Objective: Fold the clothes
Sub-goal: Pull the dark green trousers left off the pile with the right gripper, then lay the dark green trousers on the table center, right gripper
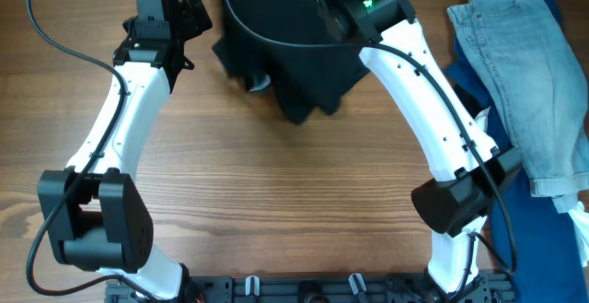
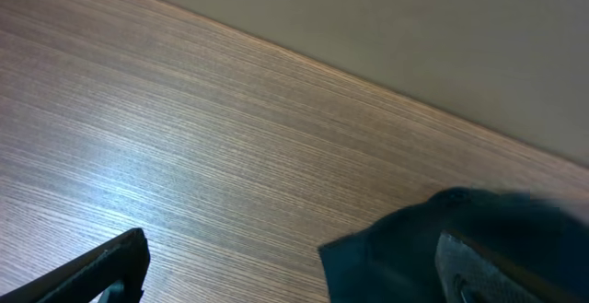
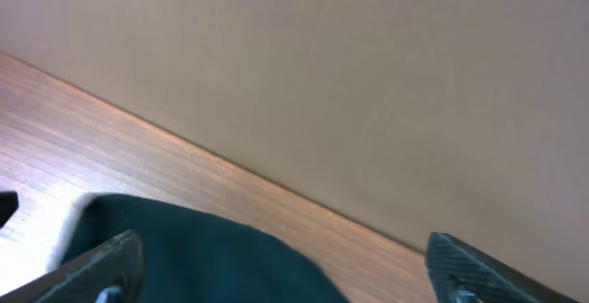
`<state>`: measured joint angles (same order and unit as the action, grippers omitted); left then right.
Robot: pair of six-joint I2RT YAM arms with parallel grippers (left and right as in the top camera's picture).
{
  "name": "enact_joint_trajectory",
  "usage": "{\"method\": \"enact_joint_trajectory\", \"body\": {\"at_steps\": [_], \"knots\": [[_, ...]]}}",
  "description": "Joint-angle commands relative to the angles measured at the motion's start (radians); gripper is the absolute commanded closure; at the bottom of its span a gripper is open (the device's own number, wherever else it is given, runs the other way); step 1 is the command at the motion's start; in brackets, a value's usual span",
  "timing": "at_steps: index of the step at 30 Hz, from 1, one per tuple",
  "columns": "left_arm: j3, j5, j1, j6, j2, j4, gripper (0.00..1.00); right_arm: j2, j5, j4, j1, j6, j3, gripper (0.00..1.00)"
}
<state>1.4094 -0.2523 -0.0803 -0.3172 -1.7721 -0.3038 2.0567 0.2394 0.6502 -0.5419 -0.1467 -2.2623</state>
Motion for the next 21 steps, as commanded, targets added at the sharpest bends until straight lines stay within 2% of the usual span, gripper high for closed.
{"method": "enact_joint_trajectory", "body": {"at_steps": [1,3,5,6,8,13,16,21], "knots": [[0.012,-0.003,0.0,-0.002,-0.008,0.007,0.0,-0.034,-0.024,0.025,0.013,0.016,-0.028,0.02],[0.012,-0.003,0.0,-0.002,-0.008,0.007,0.0,-0.032,-0.035,0.063,0.037,0.018,-0.023,0.03],[0.012,-0.003,0.0,-0.001,-0.008,0.007,0.0,-0.029,-0.048,0.093,0.068,0.034,0.0,0.09],[0.012,-0.011,0.0,-0.002,-0.008,0.007,0.0,-0.025,-0.055,0.112,0.089,0.053,0.018,0.09],[0.012,-0.033,0.0,-0.002,-0.008,0.007,0.0,-0.013,-0.08,0.155,0.13,0.099,0.064,0.0],[0.012,-0.034,0.0,-0.001,-0.008,0.011,0.0,0.036,-0.11,0.257,0.183,0.128,0.197,0.0],[0.012,-0.038,0.0,0.046,-0.008,0.028,0.0,0.058,-0.111,0.256,0.172,0.111,0.298,0.0],[0.012,-0.041,0.0,0.048,-0.008,0.035,0.0,0.096,-0.144,0.309,0.087,0.099,0.354,0.0]]}}
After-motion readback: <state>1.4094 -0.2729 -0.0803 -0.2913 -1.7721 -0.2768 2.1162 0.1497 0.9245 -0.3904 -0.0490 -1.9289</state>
